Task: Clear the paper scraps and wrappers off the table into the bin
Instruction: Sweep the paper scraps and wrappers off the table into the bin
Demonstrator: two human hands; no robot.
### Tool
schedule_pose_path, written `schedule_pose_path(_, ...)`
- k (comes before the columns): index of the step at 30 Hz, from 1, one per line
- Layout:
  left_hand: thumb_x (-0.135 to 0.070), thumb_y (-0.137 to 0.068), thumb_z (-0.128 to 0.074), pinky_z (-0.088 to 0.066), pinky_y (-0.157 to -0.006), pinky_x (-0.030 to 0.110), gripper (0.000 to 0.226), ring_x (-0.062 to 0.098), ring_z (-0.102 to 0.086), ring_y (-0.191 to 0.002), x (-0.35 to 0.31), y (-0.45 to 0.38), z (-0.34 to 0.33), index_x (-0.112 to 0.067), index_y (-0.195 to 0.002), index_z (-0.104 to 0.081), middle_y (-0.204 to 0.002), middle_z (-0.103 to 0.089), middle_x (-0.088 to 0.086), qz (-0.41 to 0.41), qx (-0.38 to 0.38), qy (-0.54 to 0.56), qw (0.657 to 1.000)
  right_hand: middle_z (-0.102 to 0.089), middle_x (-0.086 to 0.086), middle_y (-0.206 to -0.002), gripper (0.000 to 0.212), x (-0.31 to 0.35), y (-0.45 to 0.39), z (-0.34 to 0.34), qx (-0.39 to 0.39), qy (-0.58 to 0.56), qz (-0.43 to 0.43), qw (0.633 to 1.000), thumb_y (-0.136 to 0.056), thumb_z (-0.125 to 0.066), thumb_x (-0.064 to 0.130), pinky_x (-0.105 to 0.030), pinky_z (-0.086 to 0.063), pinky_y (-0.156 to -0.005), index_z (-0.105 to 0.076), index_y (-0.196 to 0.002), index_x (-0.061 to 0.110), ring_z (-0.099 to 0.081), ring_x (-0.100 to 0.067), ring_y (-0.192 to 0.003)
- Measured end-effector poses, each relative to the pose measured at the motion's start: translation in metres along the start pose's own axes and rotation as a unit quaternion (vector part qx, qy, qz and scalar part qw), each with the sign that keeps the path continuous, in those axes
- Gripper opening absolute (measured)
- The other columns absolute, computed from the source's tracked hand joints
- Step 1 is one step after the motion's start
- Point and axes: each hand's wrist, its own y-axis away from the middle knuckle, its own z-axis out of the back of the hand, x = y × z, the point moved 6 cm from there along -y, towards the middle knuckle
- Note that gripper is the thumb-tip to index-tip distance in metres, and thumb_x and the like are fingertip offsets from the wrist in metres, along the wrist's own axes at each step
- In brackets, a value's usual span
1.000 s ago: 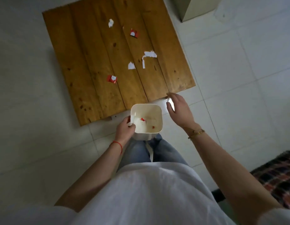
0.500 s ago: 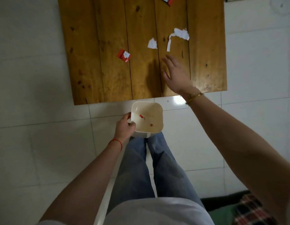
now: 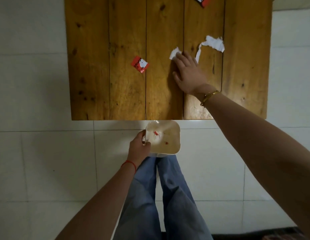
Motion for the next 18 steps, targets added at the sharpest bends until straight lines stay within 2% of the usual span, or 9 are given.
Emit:
schedule_pose_path(5, -0.01, -0.087, -0.049, -0.052, -0.084, 0.031, 0.049, 0.018, -0.063, -0.089, 0.001, 0.0, 0.0, -0.021, -0.134, -0.049, -0.114, -0.065, 0.002, 0.029, -0.016, 0.032, 0.999, -0.031, -0.008, -0.155, 0.051, 0.018, 0.045, -0.022, -0.004, -0.011, 0.061, 0.998, -0.097, -0.041, 0.027, -0.046, -0.007, -0.121, -0.035, -0.145, 0.011, -0.009, -0.027, -0.148)
schedule_pose_path(10, -0.008, -0.086, -0.05, -0.048, -0.086, 0.028, 0.05, 0.017, -0.062, -0.092, 0.001, 0.005, 0.002, -0.02, -0.135, -0.049, -0.122, -0.062, 0.002, 0.035, -0.023, 0.05, 0.998, -0.039, -0.008, -0.151, 0.046, 0.055, 0.119, -0.054, 0.046, -0.025, 0.137, 0.989, -0.098, -0.038, 0.029, -0.047, -0.011, -0.12, -0.043, -0.14, 0.013, -0.013, -0.024, -0.148)
schedule_pose_path(12, -0.008, -0.086, -0.05, -0.045, -0.08, 0.024, 0.05, 0.011, -0.061, -0.085, 0.001, 0.008, 0.004, -0.02, -0.134, -0.05, -0.121, -0.062, 0.001, 0.033, -0.023, 0.053, 0.998, -0.045, -0.01, -0.147, 0.045, 0.074, 0.149, -0.067, 0.083, -0.041, 0.189, 0.978, -0.098, -0.037, 0.029, -0.046, -0.013, -0.12, -0.048, -0.137, 0.01, -0.019, -0.025, -0.147)
schedule_pose_path(14, -0.009, -0.086, -0.051, -0.043, -0.075, 0.02, 0.048, 0.005, -0.058, -0.079, 0.001, 0.01, 0.006, -0.02, -0.133, -0.051, -0.12, -0.063, 0.001, 0.028, -0.02, 0.053, 0.998, -0.05, -0.013, -0.142, 0.042, 0.084, 0.162, -0.071, 0.088, -0.066, 0.209, 0.972, -0.099, -0.04, 0.025, -0.047, -0.017, -0.119, -0.051, -0.134, 0.006, -0.025, -0.027, -0.145)
schedule_pose_path(18, -0.011, -0.086, -0.053, -0.039, -0.062, 0.009, 0.049, -0.003, -0.056, -0.077, 0.006, 0.008, 0.013, -0.021, -0.133, -0.051, -0.119, -0.063, -0.002, 0.035, -0.018, 0.054, 0.998, -0.043, -0.011, -0.147, 0.044, 0.09, 0.121, -0.051, 0.034, -0.078, 0.167, 0.982, -0.099, -0.04, 0.024, -0.046, -0.018, -0.119, -0.044, -0.141, 0.01, -0.024, -0.025, -0.145)
